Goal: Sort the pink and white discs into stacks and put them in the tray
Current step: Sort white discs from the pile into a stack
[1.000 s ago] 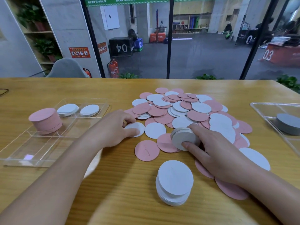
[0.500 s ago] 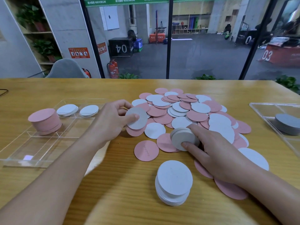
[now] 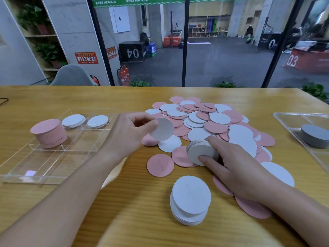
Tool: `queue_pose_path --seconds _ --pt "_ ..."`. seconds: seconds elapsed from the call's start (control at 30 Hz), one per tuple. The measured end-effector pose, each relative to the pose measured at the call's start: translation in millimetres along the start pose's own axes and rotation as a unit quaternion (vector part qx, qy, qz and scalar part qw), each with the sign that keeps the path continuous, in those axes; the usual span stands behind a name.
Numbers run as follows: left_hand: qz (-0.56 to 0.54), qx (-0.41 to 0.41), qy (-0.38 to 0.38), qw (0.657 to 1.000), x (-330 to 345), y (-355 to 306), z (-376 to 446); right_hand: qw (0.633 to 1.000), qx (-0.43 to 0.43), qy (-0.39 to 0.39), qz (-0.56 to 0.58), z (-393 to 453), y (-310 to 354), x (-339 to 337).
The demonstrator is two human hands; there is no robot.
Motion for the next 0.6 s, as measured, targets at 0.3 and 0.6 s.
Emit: queue_pose_path --seconds 0.3,0.6 --pt "0.031 0.059 0.162 0.985 69.2 -18.1 -13.7 1.000 0.009 0.001 -0.002 0.2 -0.6 -1.3" --pt "0.024 0.061 0.208 0.976 85.7 -14.3 -18.7 1.000 0.014 -0.014 -0.002 -2.3 0.6 -5.1"
Point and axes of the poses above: each hand's wrist, its own z-axis towards the middle knuckle, its own x-axis out of the palm, y = z × x, the point moved 10 cm from there along z, towards the middle knuckle, and after that the axes turned 7 degrees about y, right-handed, at the moved point
